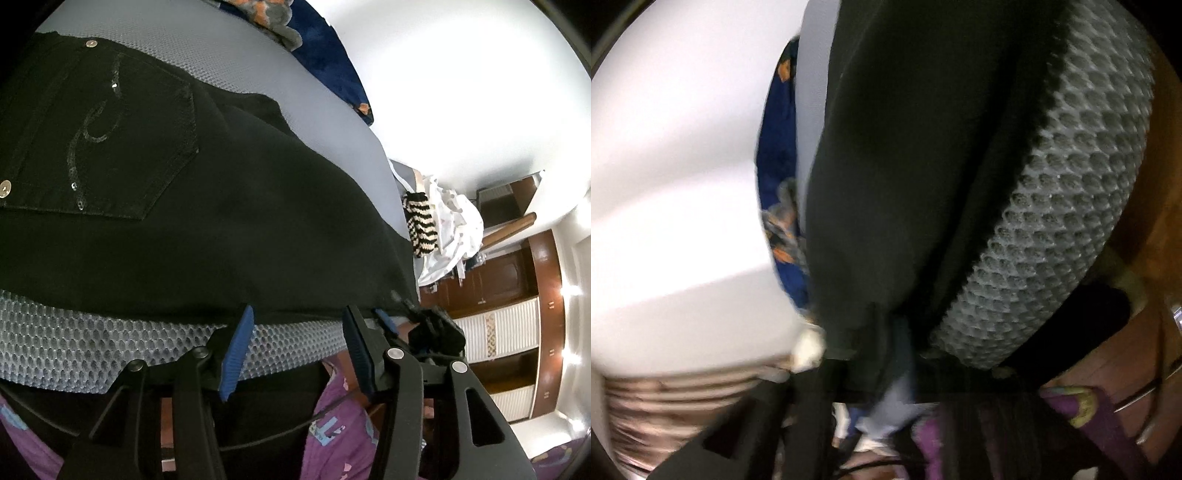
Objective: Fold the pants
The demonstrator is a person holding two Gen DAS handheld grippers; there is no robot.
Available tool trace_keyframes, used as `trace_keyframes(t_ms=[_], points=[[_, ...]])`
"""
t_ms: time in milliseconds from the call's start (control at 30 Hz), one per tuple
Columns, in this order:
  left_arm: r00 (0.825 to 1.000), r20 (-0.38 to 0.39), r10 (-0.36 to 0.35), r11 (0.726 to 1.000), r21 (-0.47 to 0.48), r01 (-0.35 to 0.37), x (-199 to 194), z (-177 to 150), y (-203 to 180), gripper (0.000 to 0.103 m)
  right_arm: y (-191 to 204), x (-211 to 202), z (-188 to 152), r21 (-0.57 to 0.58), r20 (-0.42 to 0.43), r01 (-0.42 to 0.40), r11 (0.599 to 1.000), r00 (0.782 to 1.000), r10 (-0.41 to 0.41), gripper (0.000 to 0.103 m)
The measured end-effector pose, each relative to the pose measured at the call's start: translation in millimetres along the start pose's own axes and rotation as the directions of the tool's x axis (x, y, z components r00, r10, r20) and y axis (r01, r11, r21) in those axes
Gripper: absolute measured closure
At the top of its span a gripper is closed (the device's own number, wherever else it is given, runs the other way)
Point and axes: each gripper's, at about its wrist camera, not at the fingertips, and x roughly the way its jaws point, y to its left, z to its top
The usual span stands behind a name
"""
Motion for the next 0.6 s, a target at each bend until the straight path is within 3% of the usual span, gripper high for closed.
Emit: trace_keyframes(t_ms=[333,600], points=[[1.0,0.009,0.023,1.0,-0.014,-0.023,-5.1,2.2,6.1,0.05,0.7,-8.2,-3.7,-0.031,-0.023,0.04,0.999,0.999,-0.041,0.098],[0.999,0.01,0.034,0.999,0.001,-0.034,-0.8,6.1,9.6,0.05,-7.1,-3.1,8.4,0.041,-0.045,-0.006,0.999,0.999,0.008,0.094]])
